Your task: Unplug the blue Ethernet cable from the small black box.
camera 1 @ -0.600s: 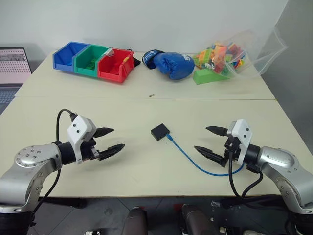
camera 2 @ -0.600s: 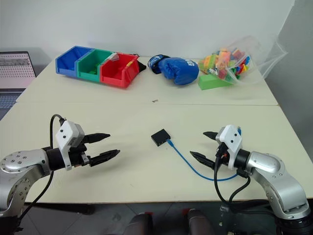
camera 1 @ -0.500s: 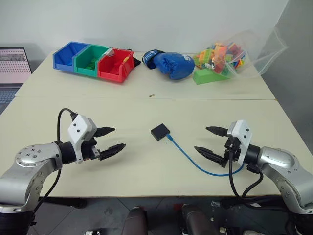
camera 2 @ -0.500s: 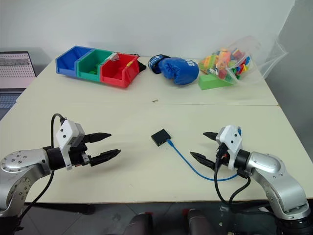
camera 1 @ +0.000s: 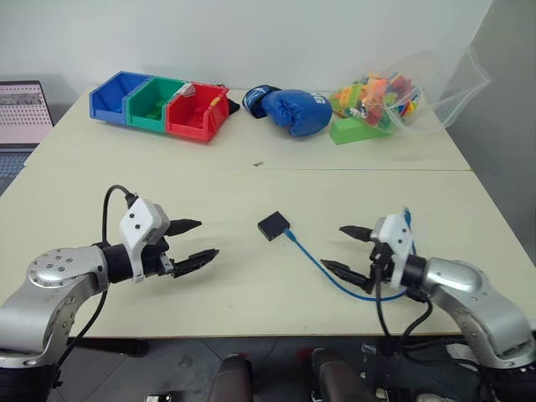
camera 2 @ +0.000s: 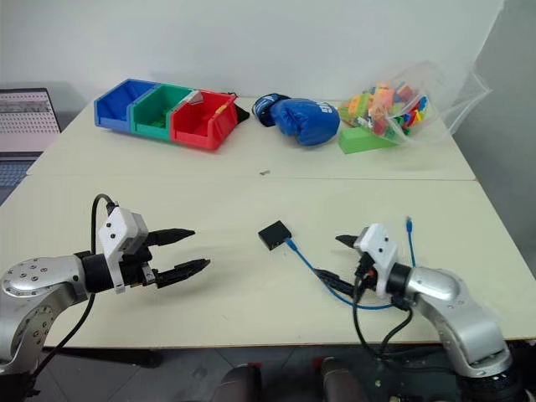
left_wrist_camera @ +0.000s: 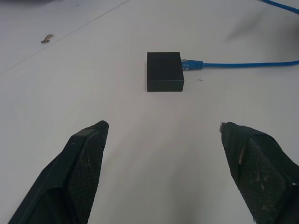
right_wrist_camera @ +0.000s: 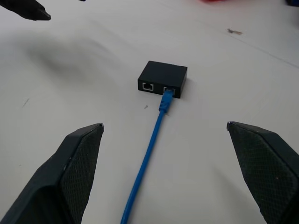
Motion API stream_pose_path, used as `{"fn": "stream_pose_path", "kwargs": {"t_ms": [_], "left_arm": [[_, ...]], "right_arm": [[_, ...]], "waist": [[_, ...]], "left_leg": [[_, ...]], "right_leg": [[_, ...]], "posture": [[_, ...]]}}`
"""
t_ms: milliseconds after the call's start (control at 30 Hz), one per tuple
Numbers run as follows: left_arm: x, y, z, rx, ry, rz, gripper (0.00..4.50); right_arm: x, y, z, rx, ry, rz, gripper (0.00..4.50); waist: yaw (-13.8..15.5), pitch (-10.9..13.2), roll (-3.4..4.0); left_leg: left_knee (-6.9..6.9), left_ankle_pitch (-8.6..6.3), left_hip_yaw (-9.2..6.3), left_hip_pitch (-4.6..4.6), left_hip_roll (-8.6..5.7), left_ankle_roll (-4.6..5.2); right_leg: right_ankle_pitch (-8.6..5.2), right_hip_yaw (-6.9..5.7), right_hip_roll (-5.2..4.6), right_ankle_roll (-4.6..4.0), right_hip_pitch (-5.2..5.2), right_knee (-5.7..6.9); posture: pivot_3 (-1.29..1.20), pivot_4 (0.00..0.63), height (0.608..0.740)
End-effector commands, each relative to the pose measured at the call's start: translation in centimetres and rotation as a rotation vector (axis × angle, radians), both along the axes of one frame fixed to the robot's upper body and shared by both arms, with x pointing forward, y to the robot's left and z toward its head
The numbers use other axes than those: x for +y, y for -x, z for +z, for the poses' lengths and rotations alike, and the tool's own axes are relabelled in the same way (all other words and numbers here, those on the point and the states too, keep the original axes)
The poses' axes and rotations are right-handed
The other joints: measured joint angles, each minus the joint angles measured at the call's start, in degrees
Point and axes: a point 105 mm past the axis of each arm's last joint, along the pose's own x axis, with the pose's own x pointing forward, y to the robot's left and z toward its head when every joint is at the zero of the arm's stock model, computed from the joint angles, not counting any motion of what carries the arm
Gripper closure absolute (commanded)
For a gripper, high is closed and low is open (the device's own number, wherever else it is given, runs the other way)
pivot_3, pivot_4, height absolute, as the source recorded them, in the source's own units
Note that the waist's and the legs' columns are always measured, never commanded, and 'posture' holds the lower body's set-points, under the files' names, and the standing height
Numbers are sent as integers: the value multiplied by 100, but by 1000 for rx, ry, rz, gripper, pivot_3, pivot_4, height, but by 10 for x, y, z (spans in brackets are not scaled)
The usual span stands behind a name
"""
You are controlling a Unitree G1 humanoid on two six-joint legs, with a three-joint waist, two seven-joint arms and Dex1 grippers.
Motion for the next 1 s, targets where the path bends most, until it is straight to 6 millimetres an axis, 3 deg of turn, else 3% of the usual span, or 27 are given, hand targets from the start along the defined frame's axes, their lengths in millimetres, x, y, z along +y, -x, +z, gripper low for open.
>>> {"fn": "stream_pose_path", "kwargs": {"t_ms": [33, 233, 400, 567, 700, 833, 1000], "left_arm": [[-7, 1, 6, -32, -9, -74, 419], [-16, 8, 2, -7, -29, -173, 419], [-16, 9, -1, -1, -39, -183, 419], [-14, 10, -8, 37, -46, -169, 419], [-13, 9, -8, 36, -32, -164, 419], [-12, 6, -6, 27, -17, -158, 419], [-12, -7, -2, 30, 51, -114, 419]], "right_arm": [[22, -20, -12, -41, 42, -88, 22], [56, -42, -32, -31, 52, -159, 22], [59, -51, -40, -11, 62, -230, 22], [58, -53, -40, 6, 57, -255, 981], [56, -56, -40, 11, 64, -269, 2173], [54, -59, -40, 6, 86, -265, 3074], [54, -63, -24, -47, 97, -227, 4230]], "waist": [[-14, 0, 0], [-14, -1, -2], [-12, -1, -1], [-14, -1, -1], [-15, -1, -1], [-13, -1, -1], [10, 0, -1]], "left_leg": [[0, 0, 0, 1, 0, 0], [-1, 0, 5, -4, -2, 0], [-2, 0, 2, -4, -1, 0], [-1, 0, 1, -2, -1, 0], [-1, 0, 1, -2, -1, 0], [-1, 0, 1, -2, -1, 0], [0, 0, 0, -4, -2, 0]], "right_leg": [[0, 0, 0, 0, 0, 1], [0, -2, -1, -2, -2, -3], [1, -1, -1, -4, -3, -1], [0, 0, -1, -2, -3, 1], [0, -1, -1, -2, -3, 1], [0, -1, -1, -2, -3, 1], [0, -4, -1, -2, -3, 1]], "posture": [[0, 150, 740], [0, 150, 740], [0, 150, 740], [0, 150, 740], [0, 150, 740], [0, 150, 740], [0, 150, 740]]}}
